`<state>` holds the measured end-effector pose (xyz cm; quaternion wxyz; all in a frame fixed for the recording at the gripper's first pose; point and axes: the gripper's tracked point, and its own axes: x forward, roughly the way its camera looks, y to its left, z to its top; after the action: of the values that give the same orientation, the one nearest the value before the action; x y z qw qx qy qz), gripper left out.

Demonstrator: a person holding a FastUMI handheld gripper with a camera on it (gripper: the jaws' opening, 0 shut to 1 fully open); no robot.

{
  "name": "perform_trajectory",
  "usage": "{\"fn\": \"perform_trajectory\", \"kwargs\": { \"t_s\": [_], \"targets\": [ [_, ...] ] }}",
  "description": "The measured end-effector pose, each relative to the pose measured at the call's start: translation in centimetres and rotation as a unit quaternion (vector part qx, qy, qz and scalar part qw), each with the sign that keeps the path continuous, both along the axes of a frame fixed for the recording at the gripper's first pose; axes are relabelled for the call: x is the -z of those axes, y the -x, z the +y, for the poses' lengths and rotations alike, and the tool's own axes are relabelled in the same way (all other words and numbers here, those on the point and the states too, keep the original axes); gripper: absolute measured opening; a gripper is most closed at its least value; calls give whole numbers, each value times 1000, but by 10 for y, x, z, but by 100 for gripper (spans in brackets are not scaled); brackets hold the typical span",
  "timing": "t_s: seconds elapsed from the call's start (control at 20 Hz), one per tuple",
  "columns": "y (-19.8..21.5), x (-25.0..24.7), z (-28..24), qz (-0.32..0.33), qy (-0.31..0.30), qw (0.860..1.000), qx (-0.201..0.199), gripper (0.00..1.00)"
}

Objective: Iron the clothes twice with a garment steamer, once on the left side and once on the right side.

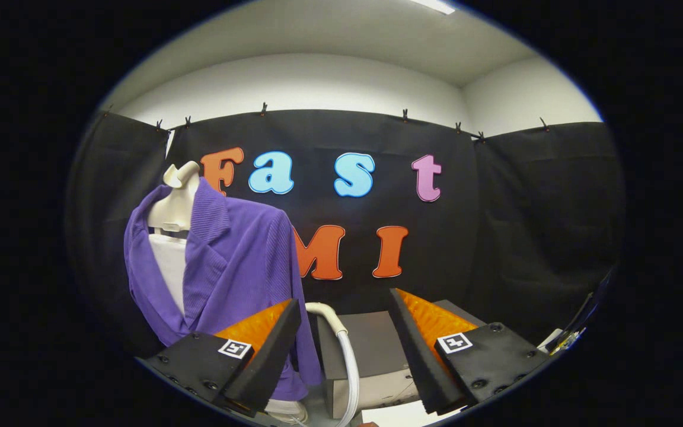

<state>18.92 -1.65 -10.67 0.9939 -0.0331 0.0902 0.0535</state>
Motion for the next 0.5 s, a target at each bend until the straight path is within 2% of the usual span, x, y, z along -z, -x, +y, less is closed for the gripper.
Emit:
{"fn": "perform_trajectory", "kwargs": {
  "t_s": [0.25, 0.5],
  "targets": [
    [-101, 77, -8, 61, 6, 998, -11, 99],
    [-171, 131, 1, 95, -12, 995, -33, 99]
  ]
}}
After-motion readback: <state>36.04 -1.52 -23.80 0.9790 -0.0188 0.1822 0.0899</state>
